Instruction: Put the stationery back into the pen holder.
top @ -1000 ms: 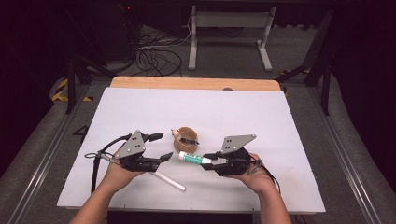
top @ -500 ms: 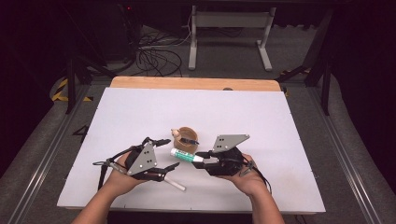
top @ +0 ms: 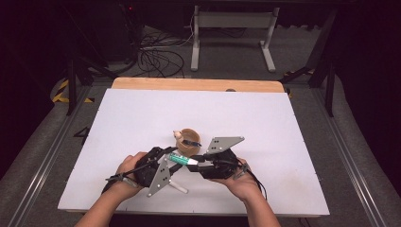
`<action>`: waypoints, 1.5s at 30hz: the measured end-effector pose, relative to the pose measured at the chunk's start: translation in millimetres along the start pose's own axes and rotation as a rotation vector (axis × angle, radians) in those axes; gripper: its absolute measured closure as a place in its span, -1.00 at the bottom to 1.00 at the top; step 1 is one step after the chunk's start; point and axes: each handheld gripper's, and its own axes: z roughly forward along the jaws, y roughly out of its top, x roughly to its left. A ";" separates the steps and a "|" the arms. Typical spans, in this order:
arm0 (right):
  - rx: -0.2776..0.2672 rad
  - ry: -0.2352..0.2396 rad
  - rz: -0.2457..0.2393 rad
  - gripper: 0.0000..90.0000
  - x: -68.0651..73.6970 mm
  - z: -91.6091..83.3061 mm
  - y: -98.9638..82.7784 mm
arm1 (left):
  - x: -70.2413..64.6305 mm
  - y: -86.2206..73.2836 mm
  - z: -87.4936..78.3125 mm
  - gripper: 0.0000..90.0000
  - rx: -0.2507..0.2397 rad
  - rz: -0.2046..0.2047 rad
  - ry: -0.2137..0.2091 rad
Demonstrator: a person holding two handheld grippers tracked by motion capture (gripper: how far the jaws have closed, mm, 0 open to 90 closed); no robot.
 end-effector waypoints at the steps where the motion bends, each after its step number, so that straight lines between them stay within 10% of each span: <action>1: 0.002 0.001 0.000 0.45 0.6 0.8 0.2 | -1.5 0.5 0.5 0.06 0.002 0.020 0.002; 9: -0.046 -0.007 0.005 0.45 3.0 1.4 2.3 | -4.2 2.0 0.9 0.33 0.009 0.074 0.002; 18: -0.086 -0.007 -0.009 0.45 4.6 0.1 4.0 | -3.6 0.8 0.6 0.44 -0.001 0.033 -0.031; 45: -0.364 -0.196 -0.082 -0.54 -18.7 -34.3 -8.5 | 21.7 -10.2 -0.7 0.45 -0.136 -0.394 -0.076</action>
